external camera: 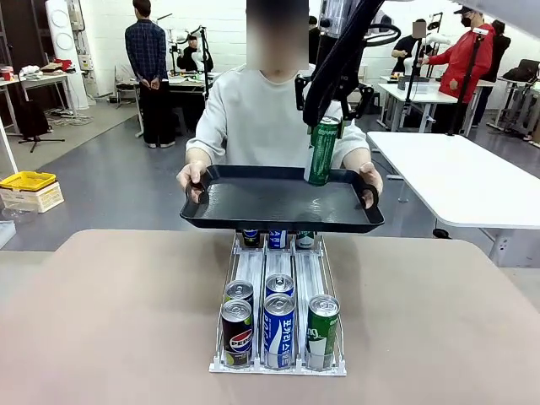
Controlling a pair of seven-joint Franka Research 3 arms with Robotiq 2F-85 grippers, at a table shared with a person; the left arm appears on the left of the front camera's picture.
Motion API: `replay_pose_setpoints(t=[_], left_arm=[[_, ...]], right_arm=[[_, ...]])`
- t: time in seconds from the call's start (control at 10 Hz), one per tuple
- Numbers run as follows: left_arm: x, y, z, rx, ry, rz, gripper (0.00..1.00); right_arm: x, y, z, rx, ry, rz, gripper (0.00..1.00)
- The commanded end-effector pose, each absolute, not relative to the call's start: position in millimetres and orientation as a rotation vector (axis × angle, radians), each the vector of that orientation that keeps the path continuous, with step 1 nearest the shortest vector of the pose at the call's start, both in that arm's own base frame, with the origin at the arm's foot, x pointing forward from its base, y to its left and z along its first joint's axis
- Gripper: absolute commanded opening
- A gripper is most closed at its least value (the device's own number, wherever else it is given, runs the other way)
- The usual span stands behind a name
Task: Retrieve and hand over the desired beverage to the person.
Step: Place the picked can on the Handle tray extended by the person.
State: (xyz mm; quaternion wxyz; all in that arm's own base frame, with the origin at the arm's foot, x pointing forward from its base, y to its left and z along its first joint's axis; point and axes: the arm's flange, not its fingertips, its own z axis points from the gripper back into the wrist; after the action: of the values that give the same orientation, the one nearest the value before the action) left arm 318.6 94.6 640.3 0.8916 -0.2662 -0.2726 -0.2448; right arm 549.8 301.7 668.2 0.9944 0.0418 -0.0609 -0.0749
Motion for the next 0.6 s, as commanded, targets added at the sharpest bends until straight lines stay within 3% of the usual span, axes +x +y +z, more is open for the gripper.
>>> replay_pose_setpoints(t=[0.0,0.5], left_arm=[[317.9,97.0,640.8,-0.560,-0.567,-0.521,1.00],[317.9,97.0,640.8,-0.560,-0.567,-0.521,1.00]], right_arm=[[563.2,304.9,674.5,0.061,-0.156,-0.147,0.58],[575.2,308.3,639.7,0.019,-0.077,-0.129,0.58]])
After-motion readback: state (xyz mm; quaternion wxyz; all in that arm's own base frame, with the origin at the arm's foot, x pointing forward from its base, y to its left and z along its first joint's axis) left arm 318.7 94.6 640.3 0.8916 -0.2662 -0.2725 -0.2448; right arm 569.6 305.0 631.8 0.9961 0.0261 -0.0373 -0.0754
